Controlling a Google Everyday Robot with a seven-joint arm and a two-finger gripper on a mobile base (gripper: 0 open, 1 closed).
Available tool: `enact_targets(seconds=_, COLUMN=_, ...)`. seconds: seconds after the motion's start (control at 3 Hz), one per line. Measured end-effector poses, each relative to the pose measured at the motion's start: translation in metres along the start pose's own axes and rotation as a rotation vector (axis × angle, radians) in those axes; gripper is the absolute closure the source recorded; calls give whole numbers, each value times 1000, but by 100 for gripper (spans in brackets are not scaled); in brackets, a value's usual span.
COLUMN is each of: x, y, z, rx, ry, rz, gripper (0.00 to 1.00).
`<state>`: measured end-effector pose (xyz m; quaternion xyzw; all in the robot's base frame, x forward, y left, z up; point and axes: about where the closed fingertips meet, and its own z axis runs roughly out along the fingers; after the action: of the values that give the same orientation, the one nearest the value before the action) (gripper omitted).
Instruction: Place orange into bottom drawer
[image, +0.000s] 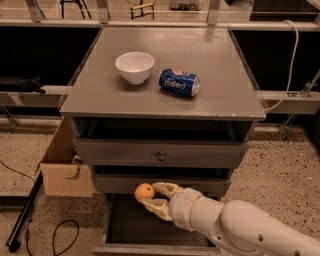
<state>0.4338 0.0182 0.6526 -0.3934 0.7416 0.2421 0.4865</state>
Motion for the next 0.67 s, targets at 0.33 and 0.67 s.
enact_targets(seconds=0.33, x=45, y=-37, z=-12, rx=28, ry=25, rz=34, gripper=100)
enact_targets(seconds=0.67, x=45, y=-37, z=-12, rx=28, ry=25, rz=34, gripper=100)
